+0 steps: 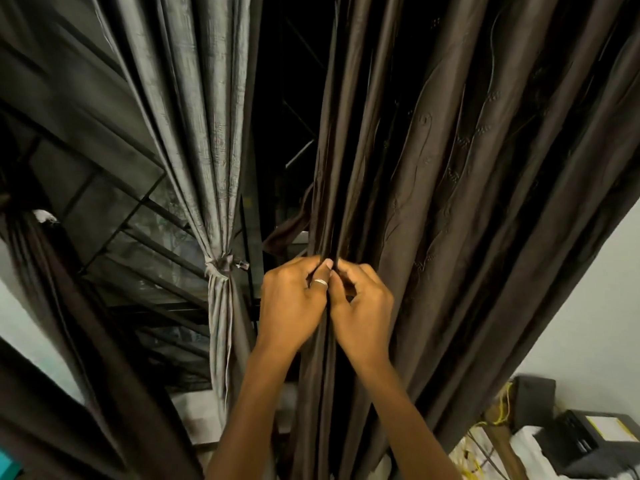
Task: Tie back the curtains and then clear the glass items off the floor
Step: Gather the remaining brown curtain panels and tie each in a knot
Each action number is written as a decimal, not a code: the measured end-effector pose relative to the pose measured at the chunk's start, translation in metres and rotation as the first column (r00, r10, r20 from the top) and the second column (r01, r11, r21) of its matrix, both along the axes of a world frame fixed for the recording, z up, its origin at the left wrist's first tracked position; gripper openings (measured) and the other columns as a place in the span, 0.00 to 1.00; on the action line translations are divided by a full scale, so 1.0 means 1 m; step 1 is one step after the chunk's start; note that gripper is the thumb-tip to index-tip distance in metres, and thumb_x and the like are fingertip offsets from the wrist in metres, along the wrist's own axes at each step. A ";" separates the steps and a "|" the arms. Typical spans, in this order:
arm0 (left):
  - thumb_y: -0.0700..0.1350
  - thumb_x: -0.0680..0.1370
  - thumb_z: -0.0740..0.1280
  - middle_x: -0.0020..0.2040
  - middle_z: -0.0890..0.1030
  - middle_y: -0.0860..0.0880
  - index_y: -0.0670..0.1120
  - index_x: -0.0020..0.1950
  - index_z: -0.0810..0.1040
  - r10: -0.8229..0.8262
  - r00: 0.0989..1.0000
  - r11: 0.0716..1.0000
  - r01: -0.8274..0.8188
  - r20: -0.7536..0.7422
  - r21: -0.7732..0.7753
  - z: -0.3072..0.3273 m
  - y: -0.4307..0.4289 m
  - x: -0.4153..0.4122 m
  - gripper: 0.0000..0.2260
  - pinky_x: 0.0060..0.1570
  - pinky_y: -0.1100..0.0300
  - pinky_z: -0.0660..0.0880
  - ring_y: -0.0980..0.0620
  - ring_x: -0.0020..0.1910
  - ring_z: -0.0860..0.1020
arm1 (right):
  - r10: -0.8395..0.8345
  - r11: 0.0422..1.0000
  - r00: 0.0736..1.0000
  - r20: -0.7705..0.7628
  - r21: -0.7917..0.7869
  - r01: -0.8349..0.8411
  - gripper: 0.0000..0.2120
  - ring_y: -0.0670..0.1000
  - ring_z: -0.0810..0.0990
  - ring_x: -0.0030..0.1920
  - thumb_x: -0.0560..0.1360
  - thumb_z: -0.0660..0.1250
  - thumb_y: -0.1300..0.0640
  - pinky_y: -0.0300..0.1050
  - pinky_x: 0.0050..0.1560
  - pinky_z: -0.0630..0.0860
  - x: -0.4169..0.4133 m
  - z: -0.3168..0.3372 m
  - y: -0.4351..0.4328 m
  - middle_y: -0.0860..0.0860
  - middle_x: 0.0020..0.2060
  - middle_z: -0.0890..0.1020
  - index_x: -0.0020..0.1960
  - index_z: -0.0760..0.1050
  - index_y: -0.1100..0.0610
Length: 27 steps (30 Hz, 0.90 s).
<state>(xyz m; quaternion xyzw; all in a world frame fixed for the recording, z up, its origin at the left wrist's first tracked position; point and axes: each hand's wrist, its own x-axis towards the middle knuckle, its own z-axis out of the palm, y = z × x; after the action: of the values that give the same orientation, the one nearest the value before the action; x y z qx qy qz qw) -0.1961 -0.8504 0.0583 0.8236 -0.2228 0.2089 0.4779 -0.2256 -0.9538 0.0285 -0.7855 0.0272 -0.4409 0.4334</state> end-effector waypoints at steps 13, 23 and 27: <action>0.63 0.78 0.65 0.22 0.68 0.53 0.48 0.28 0.66 0.259 0.966 0.951 -0.254 -0.011 0.175 0.023 -0.025 -0.005 0.26 0.26 0.60 0.62 0.54 0.22 0.69 | -0.033 0.999 0.999 0.023 -0.020 0.034 0.11 0.45 0.72 0.31 0.75 0.70 0.72 0.32 0.30 0.66 0.007 -0.017 0.003 0.45 0.33 0.73 0.37 0.78 0.62; 0.55 0.81 0.65 0.23 0.64 0.54 0.51 0.27 0.60 0.272 0.960 0.941 -0.280 0.068 0.192 0.017 -0.020 0.014 0.26 0.30 0.58 0.61 0.50 0.24 0.66 | -0.002 0.999 0.999 -0.036 -0.036 0.000 0.11 0.41 0.82 0.53 0.78 0.71 0.62 0.29 0.53 0.76 -0.010 0.007 -0.030 0.47 0.53 0.85 0.60 0.84 0.55; 0.55 0.82 0.65 0.22 0.64 0.54 0.51 0.26 0.60 0.256 0.962 0.948 -0.269 0.097 0.171 0.012 -0.013 0.023 0.26 0.28 0.59 0.61 0.52 0.22 0.65 | -0.408 0.911 0.913 0.001 0.069 0.407 0.24 0.52 0.76 0.61 0.76 0.74 0.52 0.44 0.57 0.75 -0.024 0.023 -0.059 0.52 0.62 0.75 0.69 0.74 0.55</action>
<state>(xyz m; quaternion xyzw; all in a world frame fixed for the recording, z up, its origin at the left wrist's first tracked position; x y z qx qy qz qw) -0.1736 -0.8633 0.0699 0.8780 -0.1470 0.2795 0.3596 -0.2492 -1.0130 0.0517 -0.7441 0.2018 -0.5263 0.3586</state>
